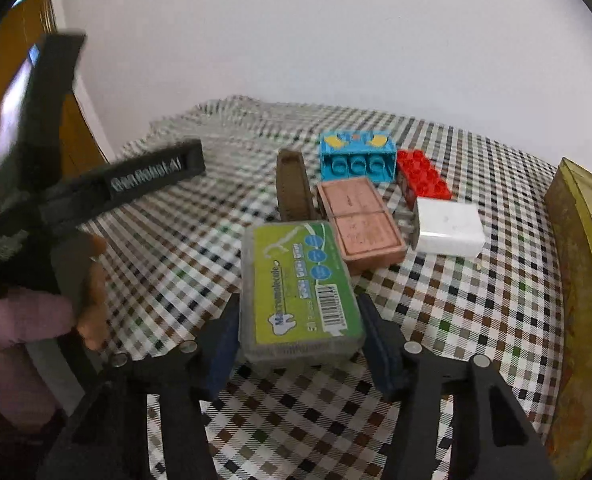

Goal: Organize rigid objects
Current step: 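Move the right gripper to the green-labelled clear case and close on it, then grasp the brown ridged comb with the left gripper while the right lifts the case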

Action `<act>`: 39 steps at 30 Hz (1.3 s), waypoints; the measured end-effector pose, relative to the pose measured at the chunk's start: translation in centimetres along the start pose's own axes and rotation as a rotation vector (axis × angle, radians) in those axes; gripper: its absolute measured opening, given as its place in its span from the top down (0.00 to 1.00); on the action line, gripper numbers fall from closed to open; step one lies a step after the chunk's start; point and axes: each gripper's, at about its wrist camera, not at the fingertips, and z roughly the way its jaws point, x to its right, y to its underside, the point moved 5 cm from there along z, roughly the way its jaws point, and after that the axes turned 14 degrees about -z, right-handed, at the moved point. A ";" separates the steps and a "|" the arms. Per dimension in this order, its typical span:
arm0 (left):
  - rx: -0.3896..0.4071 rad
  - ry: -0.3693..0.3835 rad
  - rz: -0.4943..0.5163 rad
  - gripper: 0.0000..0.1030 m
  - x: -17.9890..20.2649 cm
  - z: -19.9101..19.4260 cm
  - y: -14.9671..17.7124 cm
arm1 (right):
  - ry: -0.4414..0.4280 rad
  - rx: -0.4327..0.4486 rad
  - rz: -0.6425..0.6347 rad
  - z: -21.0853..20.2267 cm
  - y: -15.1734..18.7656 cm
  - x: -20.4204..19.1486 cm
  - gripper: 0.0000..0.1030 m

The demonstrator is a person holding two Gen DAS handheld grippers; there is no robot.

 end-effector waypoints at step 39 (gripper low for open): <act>-0.270 0.079 0.003 0.08 8.9 5.2 3.0 | 0.381 0.258 0.069 -8.5 1.9 5.7 0.46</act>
